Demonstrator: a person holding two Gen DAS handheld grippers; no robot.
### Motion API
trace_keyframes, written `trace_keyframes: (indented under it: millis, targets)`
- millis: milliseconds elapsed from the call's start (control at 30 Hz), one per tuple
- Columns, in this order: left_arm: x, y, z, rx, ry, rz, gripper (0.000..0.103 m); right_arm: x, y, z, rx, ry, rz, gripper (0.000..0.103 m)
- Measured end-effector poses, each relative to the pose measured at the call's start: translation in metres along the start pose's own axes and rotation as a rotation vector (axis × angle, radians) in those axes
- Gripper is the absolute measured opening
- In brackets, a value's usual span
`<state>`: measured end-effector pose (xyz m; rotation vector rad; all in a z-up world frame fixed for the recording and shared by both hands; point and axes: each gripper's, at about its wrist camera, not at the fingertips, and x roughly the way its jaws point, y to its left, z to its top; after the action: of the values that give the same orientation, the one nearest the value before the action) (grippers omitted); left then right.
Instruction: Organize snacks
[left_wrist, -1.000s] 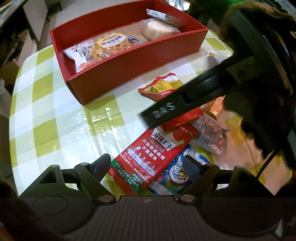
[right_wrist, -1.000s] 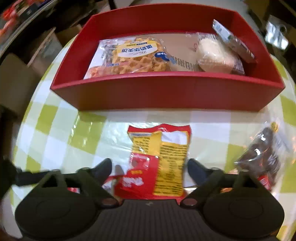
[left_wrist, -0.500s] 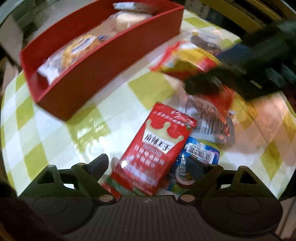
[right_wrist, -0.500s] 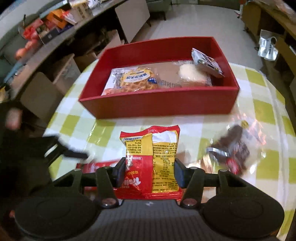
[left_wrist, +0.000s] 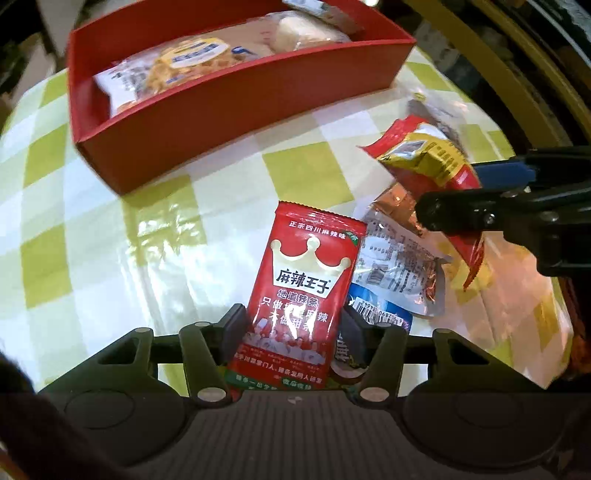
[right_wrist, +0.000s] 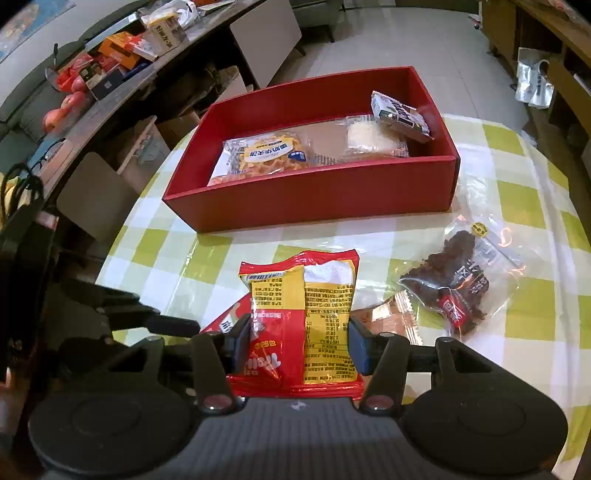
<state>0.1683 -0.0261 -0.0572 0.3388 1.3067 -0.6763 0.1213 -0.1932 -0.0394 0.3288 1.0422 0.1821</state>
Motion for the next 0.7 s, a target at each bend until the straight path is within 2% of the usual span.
trace_keyframes:
  millis: [33, 133, 200, 233, 267, 333, 400, 467, 600, 700]
  targets:
    - [-0.001, -0.002, -0.001, -0.02, -0.001, 0.014, 0.062, 0.0, 0.0, -0.001, -0.001, 0.003, 0.0, 0.059]
    - [0.002, -0.007, 0.001, -0.017, -0.01, 0.074, 0.072, 0.001, 0.001, -0.003, -0.006, 0.012, -0.005, 0.059]
    - [0.002, -0.006, 0.002, -0.033, -0.011, 0.07, 0.073, 0.004, 0.001, -0.005, -0.016, 0.021, -0.007, 0.059]
    - [0.003, -0.006, 0.003, -0.038, -0.005, 0.066, 0.079, 0.005, 0.0, -0.007, -0.017, 0.028, -0.007, 0.059]
    - [0.007, -0.006, 0.004, -0.034, 0.006, 0.07, 0.089, 0.005, -0.001, -0.007, -0.016, 0.031, -0.008, 0.059]
    - [0.018, -0.007, 0.007, -0.041, 0.042, 0.081, 0.093, 0.005, -0.002, -0.007, -0.011, 0.029, -0.013, 0.059]
    - [0.019, -0.015, 0.007, -0.008, 0.046, 0.131, 0.087, 0.004, -0.004, -0.005, -0.004, 0.024, -0.013, 0.059]
    - [0.016, -0.018, 0.006, -0.003, 0.035, 0.156, 0.067, 0.003, -0.005, -0.004, 0.0, 0.016, -0.011, 0.059]
    - [0.011, -0.003, 0.008, -0.103, 0.022, 0.142, 0.059, 0.002, -0.002, -0.005, -0.008, 0.017, -0.011, 0.059]
    - [0.001, 0.004, 0.009, -0.132, -0.007, 0.148, 0.051, 0.0, -0.002, -0.004, -0.007, 0.006, -0.01, 0.059]
